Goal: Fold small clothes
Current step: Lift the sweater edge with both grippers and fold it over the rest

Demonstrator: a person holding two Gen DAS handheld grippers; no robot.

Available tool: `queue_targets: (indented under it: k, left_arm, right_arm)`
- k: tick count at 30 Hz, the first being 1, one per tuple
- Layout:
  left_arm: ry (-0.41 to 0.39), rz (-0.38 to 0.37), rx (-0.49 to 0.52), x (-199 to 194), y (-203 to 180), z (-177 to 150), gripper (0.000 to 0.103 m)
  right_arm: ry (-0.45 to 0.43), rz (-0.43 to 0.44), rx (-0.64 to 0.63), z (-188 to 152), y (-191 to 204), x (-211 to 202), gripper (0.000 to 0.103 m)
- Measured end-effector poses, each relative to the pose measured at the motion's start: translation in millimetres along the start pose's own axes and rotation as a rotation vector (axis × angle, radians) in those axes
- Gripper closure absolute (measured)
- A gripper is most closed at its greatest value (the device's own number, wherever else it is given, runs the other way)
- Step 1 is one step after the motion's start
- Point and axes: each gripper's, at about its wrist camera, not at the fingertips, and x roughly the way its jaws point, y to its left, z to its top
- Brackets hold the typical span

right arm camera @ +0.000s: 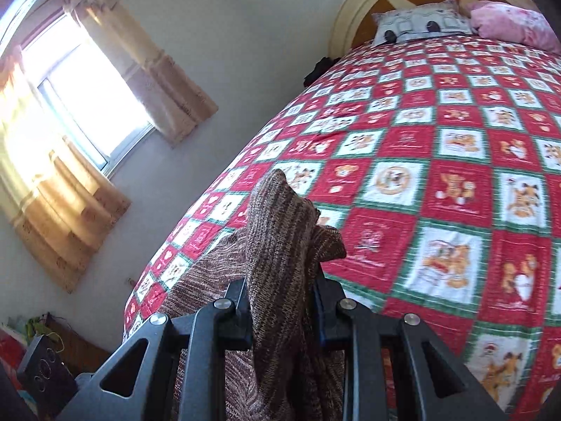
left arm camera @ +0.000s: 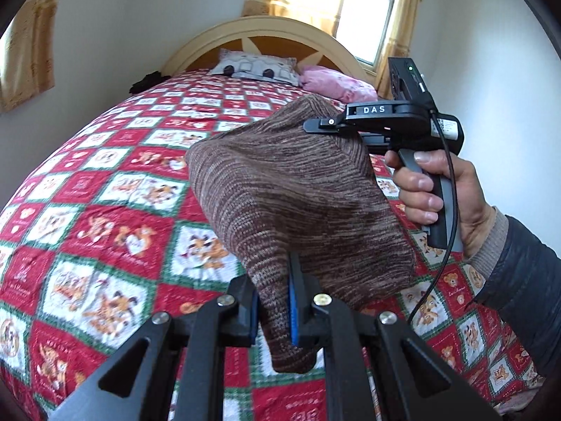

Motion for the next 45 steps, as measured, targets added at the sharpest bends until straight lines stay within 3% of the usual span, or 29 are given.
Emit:
queue_targets:
  k: [12,32,45]
  left_arm:
    - [-0.002,0.012,-0.066,-16,27,-19,0.090]
    - [0.029,0.032,-0.106,-13,40,-40,0.090]
    - [0.060,0.029,-0.134,4,49,-58,0.090]
  right_arm:
    - [0.066,0.003,-0.036,-4,33,44,0.078]
    - [0.170,-0.050,-0.063,-9,48,103,0.078]
    - [0.218,-0.121,-0.068,-23,37,133,0.077]
